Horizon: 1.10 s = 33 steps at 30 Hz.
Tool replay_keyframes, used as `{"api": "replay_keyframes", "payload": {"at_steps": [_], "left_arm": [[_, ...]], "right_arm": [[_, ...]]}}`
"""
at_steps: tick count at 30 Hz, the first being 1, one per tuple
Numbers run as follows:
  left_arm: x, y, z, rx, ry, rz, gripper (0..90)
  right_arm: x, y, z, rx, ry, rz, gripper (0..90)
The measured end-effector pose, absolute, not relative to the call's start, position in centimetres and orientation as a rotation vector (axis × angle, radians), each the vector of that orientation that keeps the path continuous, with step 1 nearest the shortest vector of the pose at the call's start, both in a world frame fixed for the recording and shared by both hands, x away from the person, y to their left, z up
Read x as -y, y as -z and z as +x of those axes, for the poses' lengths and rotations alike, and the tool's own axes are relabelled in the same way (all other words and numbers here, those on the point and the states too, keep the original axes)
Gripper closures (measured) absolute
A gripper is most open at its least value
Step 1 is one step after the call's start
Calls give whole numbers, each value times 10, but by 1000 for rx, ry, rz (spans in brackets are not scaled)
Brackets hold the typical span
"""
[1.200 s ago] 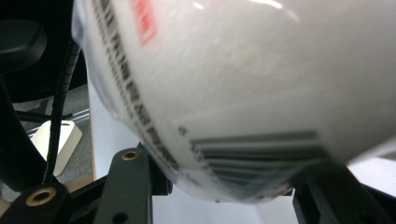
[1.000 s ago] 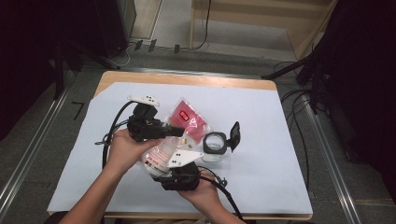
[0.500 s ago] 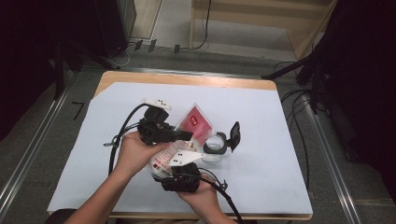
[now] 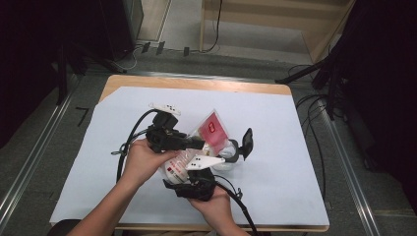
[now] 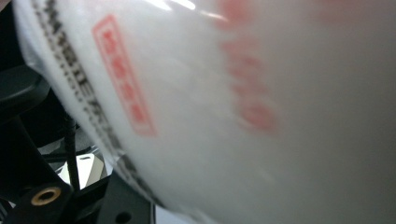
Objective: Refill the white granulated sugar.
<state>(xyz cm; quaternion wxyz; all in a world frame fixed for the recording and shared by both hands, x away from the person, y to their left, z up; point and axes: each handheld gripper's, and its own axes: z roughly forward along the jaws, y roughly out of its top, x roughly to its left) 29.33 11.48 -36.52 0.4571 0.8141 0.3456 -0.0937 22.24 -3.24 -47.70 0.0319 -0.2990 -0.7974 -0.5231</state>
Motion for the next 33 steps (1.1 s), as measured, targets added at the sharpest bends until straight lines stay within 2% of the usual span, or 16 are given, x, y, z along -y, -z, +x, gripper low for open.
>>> {"api": "replay_keyframes", "payload": {"at_steps": [4,5,9,15,28,33], "left_arm": [[-114,365,292,-863,201,2022,850],[-113,364,292,-868,190,2031,853],[-112,362,290,-881,186,2027,845],[-110,363,290,-877,195,2011,816],[-112,353,287,-859,192,2008,768],[-110,354,286,-877,178,2022,849]], "right_arm": [[30,476,222,2498,1588,-912,550],[28,475,220,2543,1582,-905,521],[26,474,218,2577,1584,-920,499],[26,472,217,2534,1565,-929,562],[31,466,218,2359,1619,-938,586],[28,466,218,2405,1600,-927,582]]}}
